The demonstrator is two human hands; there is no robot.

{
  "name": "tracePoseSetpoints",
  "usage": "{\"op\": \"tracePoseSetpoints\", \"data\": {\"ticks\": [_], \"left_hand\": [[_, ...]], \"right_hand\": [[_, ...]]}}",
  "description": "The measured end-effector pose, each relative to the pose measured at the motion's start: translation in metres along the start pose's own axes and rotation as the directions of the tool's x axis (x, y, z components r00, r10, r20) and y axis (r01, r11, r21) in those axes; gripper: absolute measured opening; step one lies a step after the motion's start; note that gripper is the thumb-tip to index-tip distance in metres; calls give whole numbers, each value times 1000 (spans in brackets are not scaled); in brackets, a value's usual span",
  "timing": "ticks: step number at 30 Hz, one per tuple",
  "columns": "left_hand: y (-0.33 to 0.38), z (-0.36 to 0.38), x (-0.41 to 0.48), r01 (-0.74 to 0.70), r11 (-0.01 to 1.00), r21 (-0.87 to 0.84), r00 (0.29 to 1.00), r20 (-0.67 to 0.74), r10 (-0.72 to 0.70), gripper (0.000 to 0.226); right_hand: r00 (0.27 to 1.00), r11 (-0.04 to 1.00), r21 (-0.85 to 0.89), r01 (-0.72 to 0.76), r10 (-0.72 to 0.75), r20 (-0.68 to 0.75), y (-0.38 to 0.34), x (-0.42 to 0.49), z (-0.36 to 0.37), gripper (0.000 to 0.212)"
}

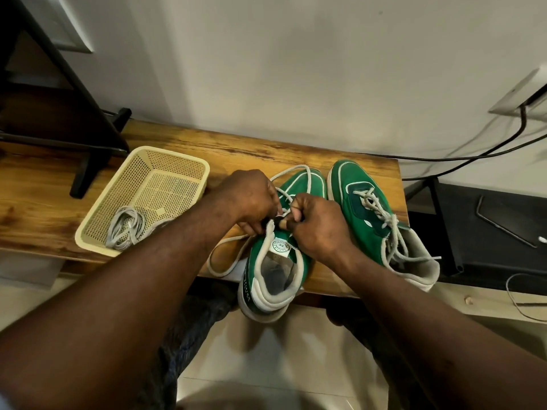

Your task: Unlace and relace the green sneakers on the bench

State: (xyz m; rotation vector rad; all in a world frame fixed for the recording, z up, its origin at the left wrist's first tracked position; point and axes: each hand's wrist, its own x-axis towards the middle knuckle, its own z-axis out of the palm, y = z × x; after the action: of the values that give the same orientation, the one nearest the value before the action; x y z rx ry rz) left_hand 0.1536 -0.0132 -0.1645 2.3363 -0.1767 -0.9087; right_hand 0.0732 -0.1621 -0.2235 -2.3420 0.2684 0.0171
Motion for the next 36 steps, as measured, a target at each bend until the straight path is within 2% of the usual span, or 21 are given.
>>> {"op": "tracePoseSetpoints", "data": {"ticks": [6,9,13,15,17,19,21,24,28,32,36], "left_hand": [[-1,-4,3,-24,990,137,1000,14,22,19],[-1,2,3,-106,947,302,993,-21,118,23],[0,5,0,-173,883,436,984,29,178,21],[2,2,-3,-191,860,474,979,27,203,20],[3,1,-4,-212,846,489,970,4,242,15],[2,1,-4,-220,842,493,965,-19,263,16],[0,-2,-3,-220,845,487,961,-42,274,23],[1,-6,-7,-236,842,485,951,-61,302,28],[-2,-10,-13,-249,840,482,941,-85,328,28],[-3,-10,-13,-253,880,401,933,-139,332,27],[-4,-11,-13,-225,893,391,962,-57,267,19]], "right_hand": [[999,988,147,-46,45,9,7,5,4,45],[999,984,172,-47,44,19,6,4,6,45],[996,997,-63,48,-43,78,-3,3,-3,36],[984,963,-232,140,-109,140,-14,0,-10,35],[977,879,-430,208,-163,138,-21,-4,-13,40],[987,827,-540,157,-150,58,-24,-7,-11,61],[997,819,-570,69,-82,4,-25,-9,-10,79],[1000,839,-544,5,4,15,-22,-8,-12,95],[999,898,-440,-16,37,39,-19,-6,-10,109],[1000,894,-448,-21,18,-13,-17,-4,-7,116],[999,895,-446,-17,3,-32,-14,-4,-4,113]]}}
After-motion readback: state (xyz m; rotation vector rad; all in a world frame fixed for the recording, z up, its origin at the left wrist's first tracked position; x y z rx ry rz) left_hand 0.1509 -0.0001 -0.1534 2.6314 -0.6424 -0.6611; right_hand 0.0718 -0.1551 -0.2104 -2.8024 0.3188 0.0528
